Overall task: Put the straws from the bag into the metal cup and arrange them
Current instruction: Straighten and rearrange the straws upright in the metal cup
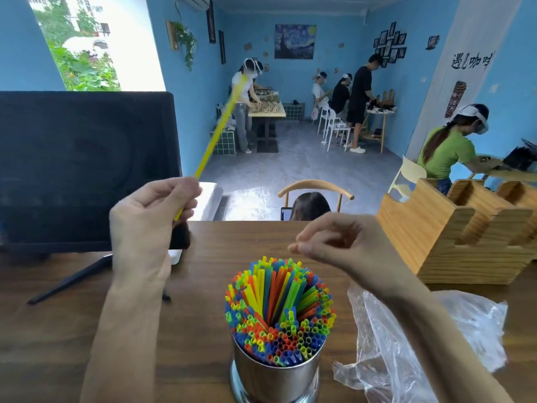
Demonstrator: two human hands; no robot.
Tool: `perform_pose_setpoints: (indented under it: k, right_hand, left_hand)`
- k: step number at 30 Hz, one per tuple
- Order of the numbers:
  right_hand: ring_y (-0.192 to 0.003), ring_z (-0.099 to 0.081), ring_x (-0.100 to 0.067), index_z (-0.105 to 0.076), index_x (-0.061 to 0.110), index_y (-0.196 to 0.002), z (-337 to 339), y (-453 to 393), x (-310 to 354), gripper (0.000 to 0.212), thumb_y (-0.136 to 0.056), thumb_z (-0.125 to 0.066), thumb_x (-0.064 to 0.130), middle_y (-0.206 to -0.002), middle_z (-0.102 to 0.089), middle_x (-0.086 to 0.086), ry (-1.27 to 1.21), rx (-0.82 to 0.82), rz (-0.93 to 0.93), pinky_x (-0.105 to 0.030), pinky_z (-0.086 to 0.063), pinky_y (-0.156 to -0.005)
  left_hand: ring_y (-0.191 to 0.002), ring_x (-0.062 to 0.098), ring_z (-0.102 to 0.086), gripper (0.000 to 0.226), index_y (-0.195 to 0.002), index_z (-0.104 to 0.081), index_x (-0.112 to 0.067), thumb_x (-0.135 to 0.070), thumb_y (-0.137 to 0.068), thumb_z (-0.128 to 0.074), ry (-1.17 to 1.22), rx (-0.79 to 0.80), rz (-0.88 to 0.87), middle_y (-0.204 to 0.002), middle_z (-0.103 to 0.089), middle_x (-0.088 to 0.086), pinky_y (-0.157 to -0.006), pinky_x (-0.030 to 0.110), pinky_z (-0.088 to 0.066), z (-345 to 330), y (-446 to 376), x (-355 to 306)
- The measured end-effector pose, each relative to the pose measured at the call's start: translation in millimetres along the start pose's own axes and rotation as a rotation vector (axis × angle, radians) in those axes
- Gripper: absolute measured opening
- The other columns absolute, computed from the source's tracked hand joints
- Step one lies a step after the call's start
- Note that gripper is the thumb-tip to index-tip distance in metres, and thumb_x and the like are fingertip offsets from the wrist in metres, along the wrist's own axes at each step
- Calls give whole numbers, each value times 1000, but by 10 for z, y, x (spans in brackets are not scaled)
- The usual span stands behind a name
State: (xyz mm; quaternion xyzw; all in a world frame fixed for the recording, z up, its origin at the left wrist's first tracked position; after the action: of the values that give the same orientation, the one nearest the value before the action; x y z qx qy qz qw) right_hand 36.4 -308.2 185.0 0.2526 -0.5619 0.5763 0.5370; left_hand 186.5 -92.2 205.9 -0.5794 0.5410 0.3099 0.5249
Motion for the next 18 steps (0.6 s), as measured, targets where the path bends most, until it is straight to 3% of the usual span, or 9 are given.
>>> perform_pose_setpoints:
  k: [2,6,8,11,12,16,18]
  right_hand:
    - [-87,-76,-21,-75,18,-91,-94,16,-40,9,-84,-80,20,-82,-79,-2,125,70,11,-43,-60,-84]
    - [-88,-74,-22,-74,22,-93,-50,-10,-82,9,-87,-79,21,-84,-77,-3,131,75,-38,-50,-57,-89]
    - [-89,-73,-25,-71,27,-102,-4,-28,-81,20,-85,-83,29,-91,-77,-5,99,-7,-33,-45,-59,-87]
    - [-75,-70,-21,-59,26,-118,6,-83,-90,51,-78,-84,45,-96,-75,-11,-125,-165,-73,-32,-55,-69]
    - [-70,-69,-18,-59,25,-121,-1,-99,-94,52,-80,-84,45,-94,-75,-11,-151,-187,-84,-28,-53,-64]
    - [-57,-59,-9,-77,29,-102,-73,-100,-128,25,-81,-71,42,-74,-73,-2,92,-128,-74,-16,-46,-55]
    - [-57,-60,-4,-80,27,-95,-146,-81,-136,21,-84,-70,42,-70,-72,0,180,-4,-56,-17,-47,-55]
  left_hand:
    - [-62,6,-65,14,-84,-76,-15,-25,-76,-79,-60,42,-27,-71,-75,-3,-62,15,-56,-39,24,-47]
    - [-54,6,-62,16,-79,-78,-20,-29,-66,-78,-149,148,-16,-67,-72,-2,-52,15,-53,22,59,-126]
    - [-52,7,-60,13,-73,-81,-25,-28,-61,-80,-261,247,20,-68,-72,-1,-50,15,-51,38,98,-123]
    - [-61,11,-67,22,-75,-82,-26,-28,-53,-83,-375,402,50,-74,-76,3,-58,15,-54,16,179,-104]
    - [-62,11,-68,22,-74,-82,-26,-27,-52,-84,-370,425,49,-74,-76,3,-59,14,-53,6,196,-108]
    - [-62,11,-69,20,-74,-80,-21,-20,-54,-83,-160,313,-6,-70,-73,0,-61,15,-55,-35,179,-146]
    - [-69,13,-73,27,-86,-77,-21,-20,-59,-81,-1,235,-53,-73,-73,0,-65,19,-59,-90,190,-164]
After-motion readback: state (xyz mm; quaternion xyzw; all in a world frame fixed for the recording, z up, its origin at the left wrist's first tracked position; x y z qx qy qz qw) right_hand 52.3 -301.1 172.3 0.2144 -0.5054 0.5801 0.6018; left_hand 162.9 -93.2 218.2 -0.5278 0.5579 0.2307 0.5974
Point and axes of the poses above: each hand's wrist, its own y-axis away from the middle knuckle, its own z-axis out of the back of the hand, x = y × z, the point moved 3 cm from there along -y, towards the middle knuckle
